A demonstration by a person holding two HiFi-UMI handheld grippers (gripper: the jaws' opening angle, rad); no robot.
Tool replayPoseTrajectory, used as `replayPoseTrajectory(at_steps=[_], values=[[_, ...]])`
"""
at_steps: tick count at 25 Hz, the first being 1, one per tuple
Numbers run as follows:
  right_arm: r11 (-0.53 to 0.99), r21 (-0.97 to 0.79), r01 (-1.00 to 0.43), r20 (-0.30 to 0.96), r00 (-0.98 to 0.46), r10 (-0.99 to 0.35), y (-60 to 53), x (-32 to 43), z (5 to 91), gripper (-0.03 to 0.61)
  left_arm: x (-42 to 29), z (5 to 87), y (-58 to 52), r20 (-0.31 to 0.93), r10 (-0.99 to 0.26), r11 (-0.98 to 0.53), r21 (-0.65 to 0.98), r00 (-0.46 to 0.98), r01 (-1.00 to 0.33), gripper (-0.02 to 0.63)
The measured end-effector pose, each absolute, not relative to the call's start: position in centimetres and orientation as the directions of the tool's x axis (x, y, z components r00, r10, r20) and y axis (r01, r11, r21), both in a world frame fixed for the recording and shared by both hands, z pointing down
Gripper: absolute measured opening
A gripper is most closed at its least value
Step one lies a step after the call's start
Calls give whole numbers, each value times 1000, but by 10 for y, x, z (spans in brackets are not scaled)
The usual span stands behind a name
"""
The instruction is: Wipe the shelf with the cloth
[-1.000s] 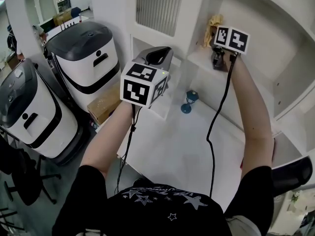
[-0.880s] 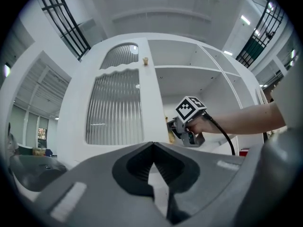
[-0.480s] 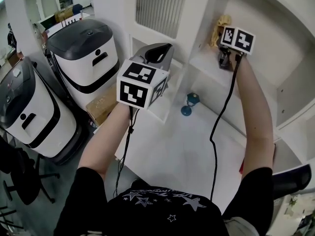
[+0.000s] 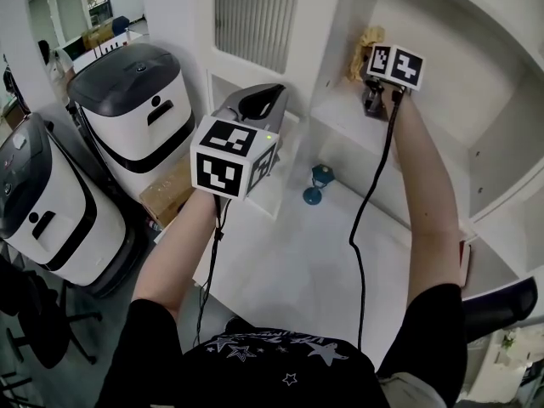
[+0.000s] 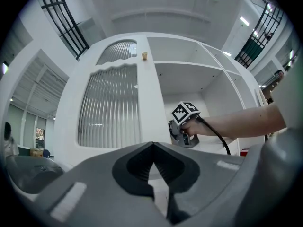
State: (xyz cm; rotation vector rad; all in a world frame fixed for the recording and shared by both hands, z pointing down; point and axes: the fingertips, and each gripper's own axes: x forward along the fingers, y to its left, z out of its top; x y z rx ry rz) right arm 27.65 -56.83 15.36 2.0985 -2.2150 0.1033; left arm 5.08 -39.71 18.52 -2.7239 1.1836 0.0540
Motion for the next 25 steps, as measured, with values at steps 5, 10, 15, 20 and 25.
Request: replayPoseTrajectory(at_steps=[5,10,15,20,25], values=[[-7,53,-999,40,9,-999,-552,281,135,74,52,181,-394,-115,-713,-678,-133,691,-722,2],[-17,64,-998,-32,15,-999,-536,279,95,75,55,169,-387,-141,-694,-695,-128,706,-708,2],[-18,133,-991,-87,6,-996,-531,270,54,74,59,156,-385,-156,-685,-698,-141,712,-702,2],[-43,188,-981,-146,16,-989,-536,269,13,74,60,148,-389,-164,-685,-695,-146,710,-704,2],[-74,230,-970,-143,42,-989,-550,272,-4,75,61,148,-391,-161,-675,-706,-144,720,-694,2]])
